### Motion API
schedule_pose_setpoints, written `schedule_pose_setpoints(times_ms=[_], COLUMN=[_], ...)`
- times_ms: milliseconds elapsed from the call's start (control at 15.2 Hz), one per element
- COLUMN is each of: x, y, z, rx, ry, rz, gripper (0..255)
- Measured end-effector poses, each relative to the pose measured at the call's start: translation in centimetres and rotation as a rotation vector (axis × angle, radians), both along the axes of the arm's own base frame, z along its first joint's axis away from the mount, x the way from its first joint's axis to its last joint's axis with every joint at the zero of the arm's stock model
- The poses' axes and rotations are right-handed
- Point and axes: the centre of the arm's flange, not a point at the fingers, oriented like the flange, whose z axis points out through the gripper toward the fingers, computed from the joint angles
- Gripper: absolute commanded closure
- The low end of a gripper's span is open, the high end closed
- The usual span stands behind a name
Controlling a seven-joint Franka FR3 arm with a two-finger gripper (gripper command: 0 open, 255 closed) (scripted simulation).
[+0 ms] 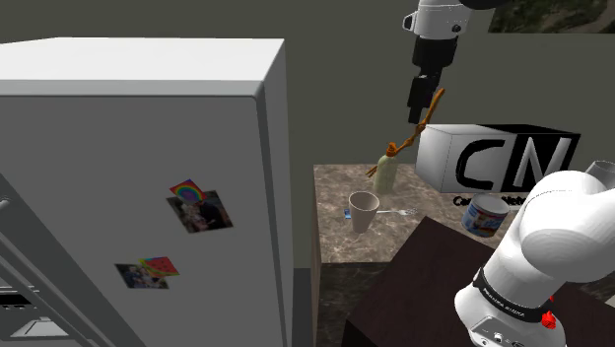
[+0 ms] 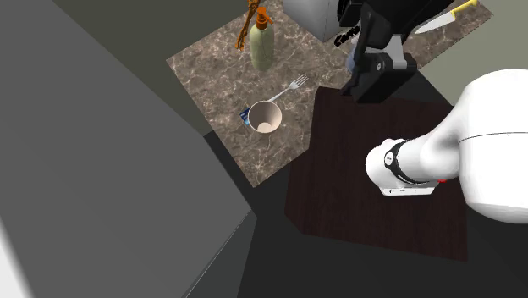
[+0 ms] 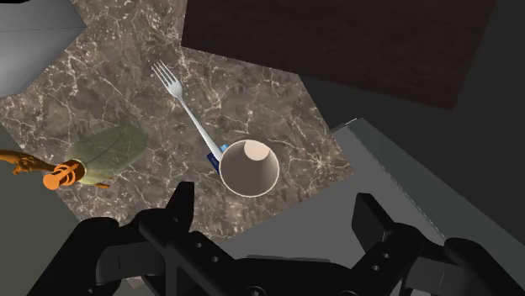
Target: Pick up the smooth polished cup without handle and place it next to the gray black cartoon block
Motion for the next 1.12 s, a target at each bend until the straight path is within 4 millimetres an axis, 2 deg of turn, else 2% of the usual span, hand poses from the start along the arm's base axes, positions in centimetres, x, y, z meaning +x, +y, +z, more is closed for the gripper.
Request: schedule_pose_setpoints(times_ms=[66,198,726,924,1122], x=[0.0,0.2,3.5,4.6,5.8], y=[0.0,0.3,1.2,2.0,2.3], z=[0.0,-1.4,-11.5,-14.7,-19.1], rx=[0.0,-0.004,-0.027,-0.035,-0.044], ry=[0.0,-0.002,-0.021,-0.029,-0.037], rz=[0.0,-0.012,-0.087,-0.116,-0.146], gripper=[0,0,0,0,0])
